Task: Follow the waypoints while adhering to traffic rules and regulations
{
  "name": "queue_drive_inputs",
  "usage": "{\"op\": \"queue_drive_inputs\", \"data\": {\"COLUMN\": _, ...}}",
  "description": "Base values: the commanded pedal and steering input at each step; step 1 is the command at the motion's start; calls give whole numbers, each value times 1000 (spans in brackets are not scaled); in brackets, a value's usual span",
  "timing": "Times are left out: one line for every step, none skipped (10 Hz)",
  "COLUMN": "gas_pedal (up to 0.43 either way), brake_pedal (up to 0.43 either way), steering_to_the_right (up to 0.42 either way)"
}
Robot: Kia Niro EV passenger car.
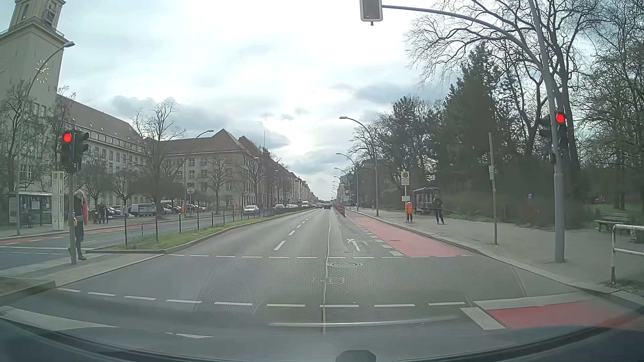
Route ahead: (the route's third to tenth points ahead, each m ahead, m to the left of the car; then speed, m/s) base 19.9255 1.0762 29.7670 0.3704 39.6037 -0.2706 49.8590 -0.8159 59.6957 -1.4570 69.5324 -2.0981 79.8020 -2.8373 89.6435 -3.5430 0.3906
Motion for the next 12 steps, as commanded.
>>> {"op": "queue_drive_inputs", "data": {"gas_pedal": 0, "brake_pedal": 195, "steering_to_the_right": -8}}
{"op": "queue_drive_inputs", "data": {"gas_pedal": 0, "brake_pedal": 201, "steering_to_the_right": -8}}
{"op": "queue_drive_inputs", "data": {"gas_pedal": 0, "brake_pedal": 207, "steering_to_the_right": -8}}
{"op": "queue_drive_inputs", "data": {"gas_pedal": 0, "brake_pedal": 213, "steering_to_the_right": -8}}
{"op": "queue_drive_inputs", "data": {"gas_pedal": 0, "brake_pedal": 220, "steering_to_the_right": -8}}
{"op": "queue_drive_inputs", "data": {"gas_pedal": 0, "brake_pedal": 226, "steering_to_the_right": -8}}
{"op": "queue_drive_inputs", "data": {"gas_pedal": 0, "brake_pedal": 250, "steering_to_the_right": -8}}
{"op": "queue_drive_inputs", "data": {"gas_pedal": 0, "brake_pedal": 268, "steering_to_the_right": -8}}
{"op": "queue_drive_inputs", "data": {"gas_pedal": 0, "brake_pedal": 287, "steering_to_the_right": -8}}
{"op": "queue_drive_inputs", "data": {"gas_pedal": 0, "brake_pedal": 293, "steering_to_the_right": -8}}
{"op": "queue_drive_inputs", "data": {"gas_pedal": 0, "brake_pedal": 293, "steering_to_the_right": -8}}
{"op": "queue_drive_inputs", "data": {"gas_pedal": 0, "brake_pedal": 299, "steering_to_the_right": -8}}
